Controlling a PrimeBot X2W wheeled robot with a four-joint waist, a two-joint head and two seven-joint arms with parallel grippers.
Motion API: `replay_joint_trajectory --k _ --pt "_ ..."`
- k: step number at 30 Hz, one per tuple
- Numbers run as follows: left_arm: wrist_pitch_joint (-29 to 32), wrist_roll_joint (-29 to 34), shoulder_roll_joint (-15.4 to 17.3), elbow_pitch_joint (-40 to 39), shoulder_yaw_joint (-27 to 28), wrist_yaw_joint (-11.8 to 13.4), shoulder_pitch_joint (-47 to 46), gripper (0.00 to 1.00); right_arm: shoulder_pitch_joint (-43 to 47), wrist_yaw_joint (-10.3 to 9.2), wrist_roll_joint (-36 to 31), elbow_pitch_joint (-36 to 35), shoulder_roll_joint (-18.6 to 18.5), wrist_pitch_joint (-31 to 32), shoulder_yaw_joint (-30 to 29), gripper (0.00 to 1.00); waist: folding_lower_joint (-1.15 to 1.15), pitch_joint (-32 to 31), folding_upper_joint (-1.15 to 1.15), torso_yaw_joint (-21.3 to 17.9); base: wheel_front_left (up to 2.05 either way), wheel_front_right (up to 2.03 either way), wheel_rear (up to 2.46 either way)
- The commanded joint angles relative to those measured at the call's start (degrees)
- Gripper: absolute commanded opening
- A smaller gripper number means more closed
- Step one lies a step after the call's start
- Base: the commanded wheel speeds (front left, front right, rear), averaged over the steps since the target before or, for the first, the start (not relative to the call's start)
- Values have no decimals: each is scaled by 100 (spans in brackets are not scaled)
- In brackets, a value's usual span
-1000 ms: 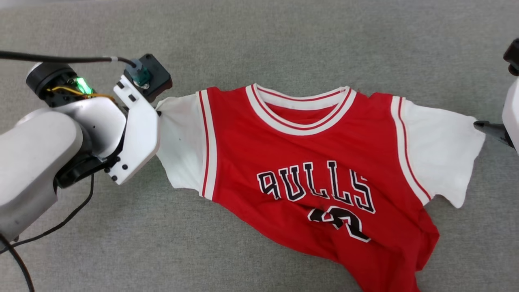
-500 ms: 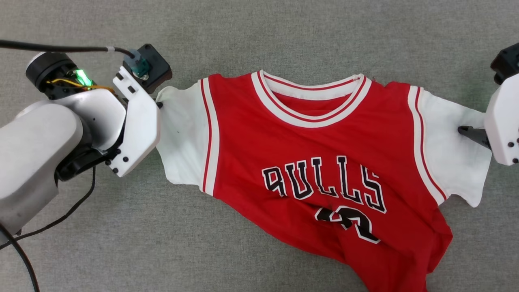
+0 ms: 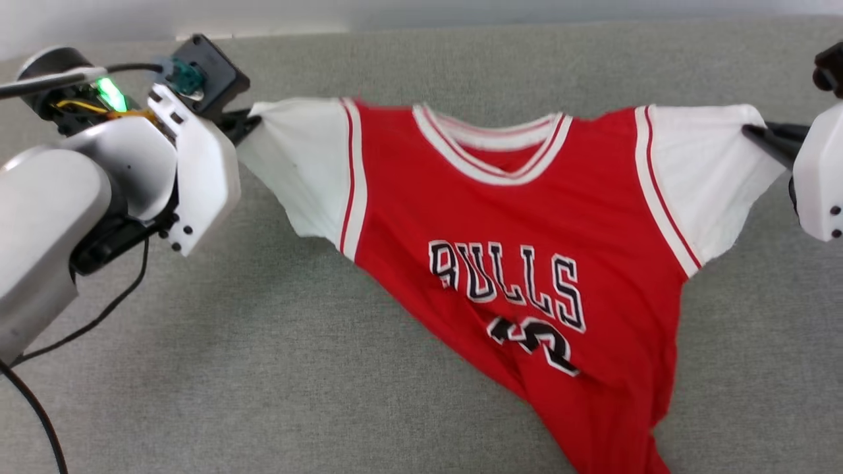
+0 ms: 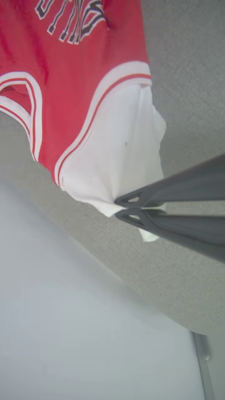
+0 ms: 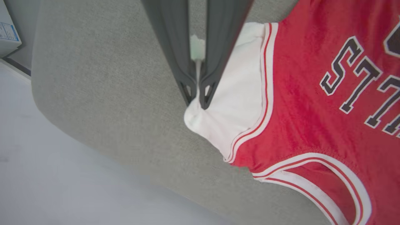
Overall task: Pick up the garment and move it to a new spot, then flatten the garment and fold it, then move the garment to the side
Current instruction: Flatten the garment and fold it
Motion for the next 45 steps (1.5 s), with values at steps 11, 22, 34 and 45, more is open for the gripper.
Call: replay_joint_trajectory --k 11,22,34,45 --pt "-631 315 -155 231 446 179 -693 0 -811 -4 -89 -133 -96 -935 -466 0 0 -616 0 -25 0 0 0" --pt "-1144 863 -972 1356 988 257 -2447 0 -2819 -4 -892 911 846 -954 -932 0 0 65 0 -133 0 0 0" --pt "-1587 912 -1601 2842 1547 186 -4193 0 -5002 -4 -1828 2390 1865 -1616 -1138 0 0 931 0 -223 0 0 0" --pt "-2291 822 -1884 3914 1555 -57 -4242 0 -5242 -4 -1939 3323 2248 -2364 -565 0 0 1359 0 -133 0 0 0"
